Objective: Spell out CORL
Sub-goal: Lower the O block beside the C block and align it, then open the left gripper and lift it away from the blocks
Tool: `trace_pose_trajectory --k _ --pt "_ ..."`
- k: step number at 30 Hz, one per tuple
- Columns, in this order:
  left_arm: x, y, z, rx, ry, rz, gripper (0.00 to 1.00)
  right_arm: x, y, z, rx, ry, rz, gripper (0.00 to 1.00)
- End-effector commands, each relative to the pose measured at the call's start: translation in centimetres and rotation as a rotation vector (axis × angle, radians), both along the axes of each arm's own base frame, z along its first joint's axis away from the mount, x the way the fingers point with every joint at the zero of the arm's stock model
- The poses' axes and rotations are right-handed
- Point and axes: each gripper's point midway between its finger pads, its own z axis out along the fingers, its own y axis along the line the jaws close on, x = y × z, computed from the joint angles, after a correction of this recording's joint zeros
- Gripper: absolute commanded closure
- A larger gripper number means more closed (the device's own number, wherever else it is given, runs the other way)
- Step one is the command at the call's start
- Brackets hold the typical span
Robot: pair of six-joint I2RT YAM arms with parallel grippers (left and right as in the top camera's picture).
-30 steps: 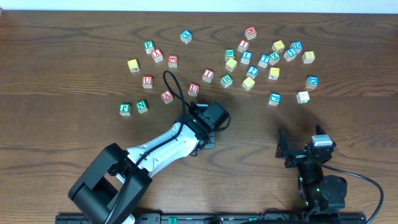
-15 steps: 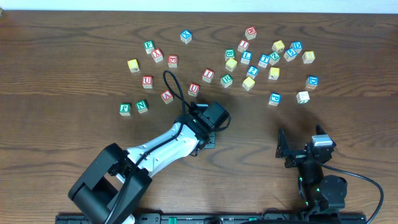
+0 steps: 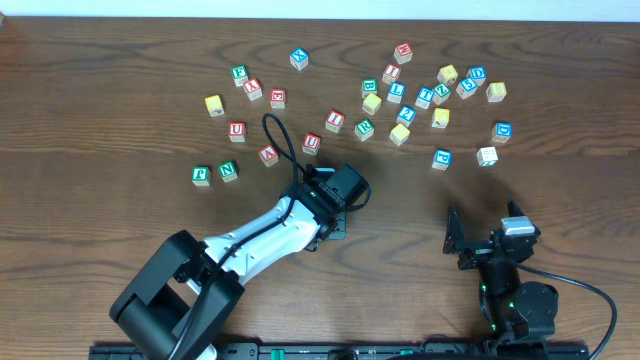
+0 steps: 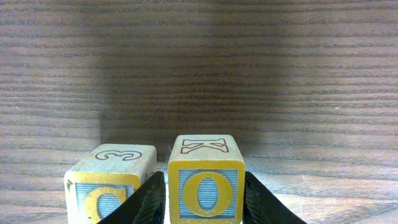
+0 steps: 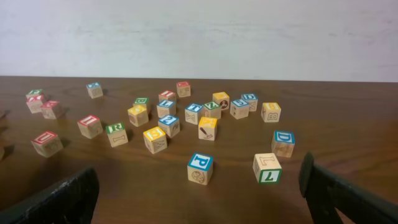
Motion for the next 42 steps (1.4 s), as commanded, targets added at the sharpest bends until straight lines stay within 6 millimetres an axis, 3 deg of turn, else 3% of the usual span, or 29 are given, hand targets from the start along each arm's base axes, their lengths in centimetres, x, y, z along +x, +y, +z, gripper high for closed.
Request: trace_pose_trajectory --k 1,15,18,22,28,31,37,38,42 --pt "0.5 -0.4 1.5 -0.021 -0.036 -0.018 0.62 0.0 -0.1 -0.1 0.007 0.001 -0.005 0.01" --pt "1.0 0.0 5.6 -0.058 -0.133 -0.026 0.62 0.0 -0.1 -0.1 0.007 0.002 -0.005 0.01" --pt "1.1 0.5 8.0 -0.05 -0.179 -0.057 0.62 0.0 -0.1 0.0 0.007 0.001 -0.005 0.01" --pt "1.5 1.7 12.1 -0.061 -0.259 -0.077 0.53 0.0 -0.1 -0.1 0.007 0.002 -0.005 0.01" --pt "2.5 6.5 18.7 -0.078 -0.377 -0.036 0.43 0.0 -0.1 -0.1 0.007 0.002 -0.005 0.01" --pt "2.8 9.1 20.8 -0.069 -0.422 -0.014 0.37 0.0 -0.1 0.0 0.007 0.001 -0.005 0.01" --pt "3.2 13.0 22.6 -0.064 -0.468 0.025 0.18 0.0 -0.1 0.0 0.007 0.0 -0.005 0.01" --pt "3.5 13.9 22.6 -0.045 -0.471 0.034 0.11 0.0 -0.1 0.2 0.007 -0.008 -0.005 0.01" --pt "3.9 16.1 22.6 -0.007 -0.472 0.065 0.09 0.0 -0.1 0.0 0.007 0.001 -0.005 0.01"
